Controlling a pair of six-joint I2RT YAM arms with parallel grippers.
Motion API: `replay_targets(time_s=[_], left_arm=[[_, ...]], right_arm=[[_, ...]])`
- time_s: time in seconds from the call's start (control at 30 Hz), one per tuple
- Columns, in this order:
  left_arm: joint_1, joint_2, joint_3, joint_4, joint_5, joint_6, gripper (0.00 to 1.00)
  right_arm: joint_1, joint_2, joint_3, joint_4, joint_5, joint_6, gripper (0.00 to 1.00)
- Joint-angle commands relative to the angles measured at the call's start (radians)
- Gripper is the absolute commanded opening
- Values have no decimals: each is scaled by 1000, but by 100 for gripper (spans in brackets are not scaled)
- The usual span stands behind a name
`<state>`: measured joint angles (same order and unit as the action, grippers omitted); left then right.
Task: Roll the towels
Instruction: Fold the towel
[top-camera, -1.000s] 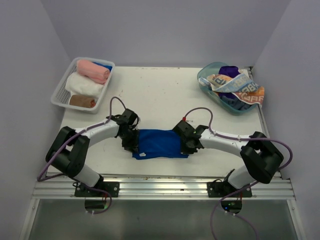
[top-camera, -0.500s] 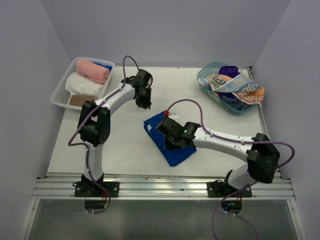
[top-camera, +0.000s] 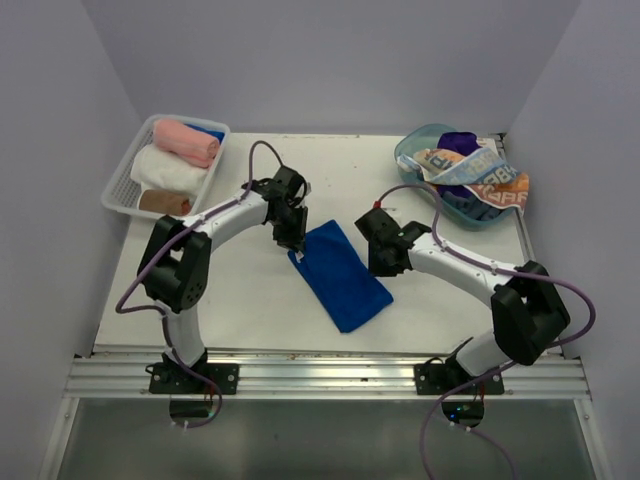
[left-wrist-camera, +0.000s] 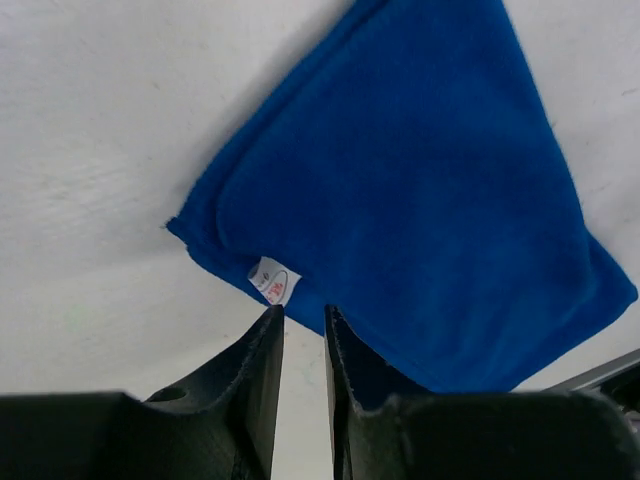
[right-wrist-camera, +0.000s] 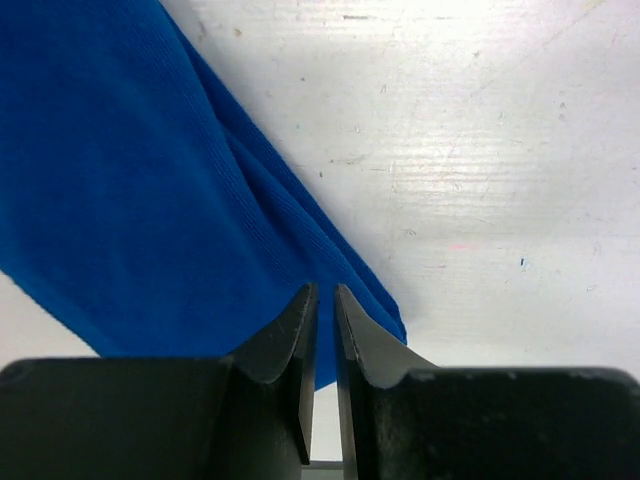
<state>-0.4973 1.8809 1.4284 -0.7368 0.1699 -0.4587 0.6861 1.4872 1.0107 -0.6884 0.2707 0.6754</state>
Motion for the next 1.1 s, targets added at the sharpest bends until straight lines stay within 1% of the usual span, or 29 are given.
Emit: replay_targets(time_s=[0.0, 0.13, 0.33, 0.37, 0.4, 0.43, 0.47, 0.53, 0.6, 0.63, 0.73, 0.8, 0.87, 0.9, 0.97, 1.0, 1.03, 1.07], left_arm=[[-24, -28, -69, 86, 63, -43, 26], [-24, -2, -120, 122, 19, -47, 26], [-24, 85, -83, 123, -3, -46, 25], [-23, 107, -56, 120, -7, -43, 25], [-23, 107, -37, 116, -10, -43, 25], [-23, 133, 10, 109, -30, -38, 25], [-20, 147, 36, 91, -39, -35, 25], [-15, 191, 122, 74, -58, -23, 25], [-4, 225, 177, 42, -61, -14, 25], [0, 233, 231, 31, -69, -11, 25], [9, 219, 288, -15, -90, 9, 25], [11, 190, 284, -36, -99, 21, 27], [11, 120, 230, -42, -98, 40, 29], [11, 66, 204, -44, -90, 49, 30], [8, 3, 100, -32, -73, 48, 31], [5, -62, 61, -24, -63, 34, 31], [3, -95, -12, -4, -35, 23, 31], [0, -126, -47, 7, -18, 9, 31]], right_arm=[[-3, 33, -11, 21, -22, -45, 15], [-5, 62, -49, 53, -21, -43, 15], [-5, 74, -141, 99, -59, -7, 11], [-3, 65, -180, 113, -83, 19, 10], [-2, 55, -181, 131, -121, 19, 10], [1, 45, -220, 162, -166, 57, 9], [24, 19, -236, 168, -177, 82, 9], [62, -4, -253, 167, -173, 151, 9], [128, -39, -250, 155, -150, 208, 9], [145, -48, -235, 129, -133, 223, 9], [184, -109, -198, 69, -70, 254, 9], [184, -172, -190, 52, -33, 260, 11], [184, -205, -169, 24, -15, 253, 15], [185, -220, -159, 14, 2, 242, 18], [184, -217, -121, -11, 15, 225, 20], [185, -206, -110, -14, 19, 207, 20], [184, -184, -89, -19, 25, 201, 20], [184, -167, -80, -19, 27, 194, 20]])
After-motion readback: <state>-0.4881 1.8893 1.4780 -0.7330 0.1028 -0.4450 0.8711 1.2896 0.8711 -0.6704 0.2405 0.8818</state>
